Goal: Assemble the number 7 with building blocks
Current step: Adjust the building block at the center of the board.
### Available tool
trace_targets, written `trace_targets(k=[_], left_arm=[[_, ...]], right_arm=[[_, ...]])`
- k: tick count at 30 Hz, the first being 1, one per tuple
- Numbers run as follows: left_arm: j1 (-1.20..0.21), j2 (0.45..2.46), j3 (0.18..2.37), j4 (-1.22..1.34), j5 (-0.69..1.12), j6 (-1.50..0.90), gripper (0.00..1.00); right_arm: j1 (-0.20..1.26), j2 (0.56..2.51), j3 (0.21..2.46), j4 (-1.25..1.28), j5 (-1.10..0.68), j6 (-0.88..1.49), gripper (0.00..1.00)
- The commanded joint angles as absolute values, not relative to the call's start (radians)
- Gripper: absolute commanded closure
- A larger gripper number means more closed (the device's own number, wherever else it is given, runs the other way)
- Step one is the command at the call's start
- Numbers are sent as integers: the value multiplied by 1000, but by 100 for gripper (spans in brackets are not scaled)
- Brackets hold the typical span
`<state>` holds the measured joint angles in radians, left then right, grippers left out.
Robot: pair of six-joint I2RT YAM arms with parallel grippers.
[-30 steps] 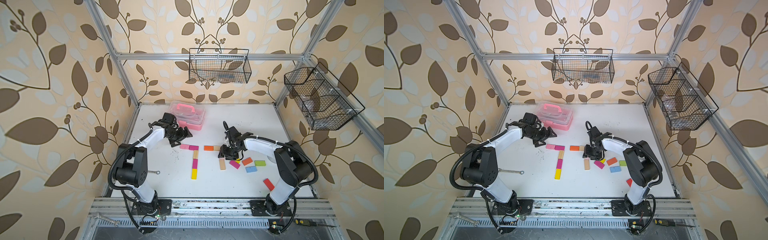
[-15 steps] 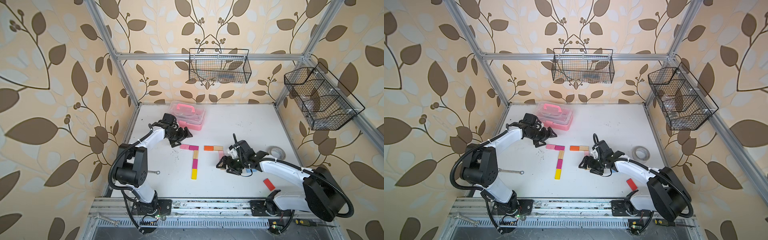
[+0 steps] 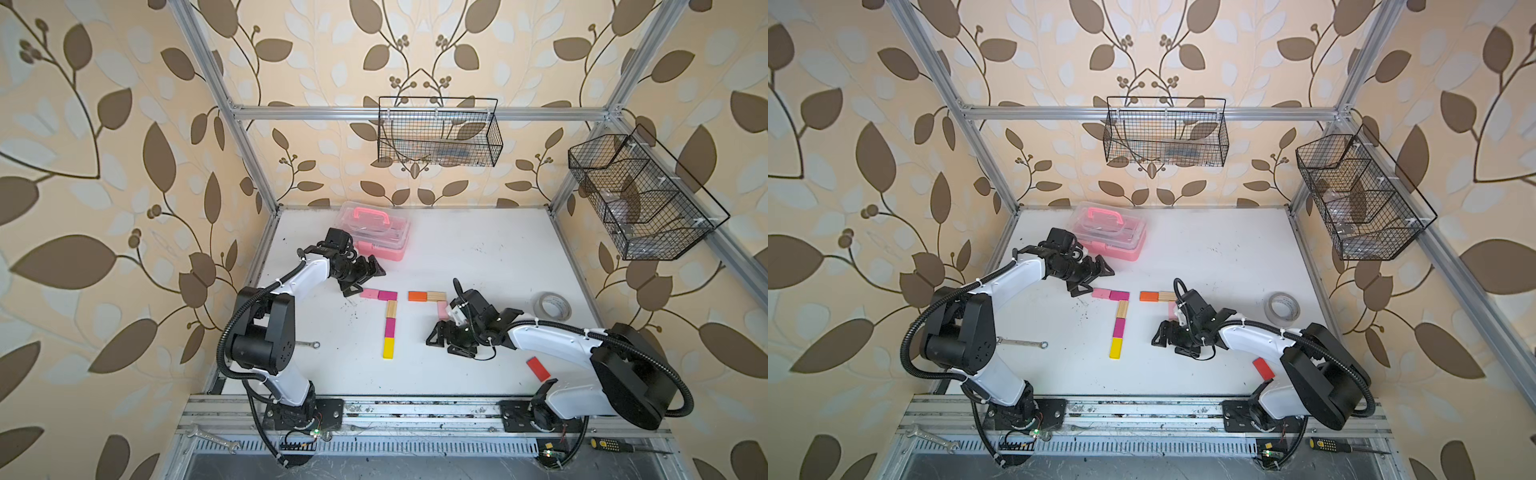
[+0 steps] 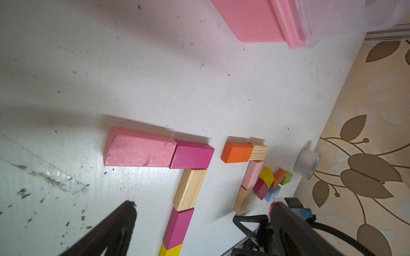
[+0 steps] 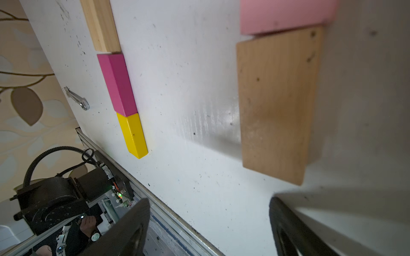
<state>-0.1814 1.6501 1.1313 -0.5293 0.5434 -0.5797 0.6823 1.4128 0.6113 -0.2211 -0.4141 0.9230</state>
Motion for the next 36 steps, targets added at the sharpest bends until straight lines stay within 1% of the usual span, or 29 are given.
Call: trace_targets(k=[1, 26, 31, 34, 36], left_arm=[[-173, 1623, 1154, -557, 565, -565, 3], [-173, 1631, 1167, -576, 559, -559, 2], [-173, 1630, 1165, -577, 559, -560, 2], [-173, 1624, 1158, -574, 555, -561, 3], [-173, 1622, 1155, -570, 555, -564, 3]], right_arm=[[693, 1448, 647, -250, -357, 907, 15], [688, 1547, 716, -264, -370, 856, 15], [695, 1525, 719, -269, -383, 856, 15], [704, 1473, 737, -301, -387, 848, 15], [685, 1417, 762, -334, -386, 851, 15]])
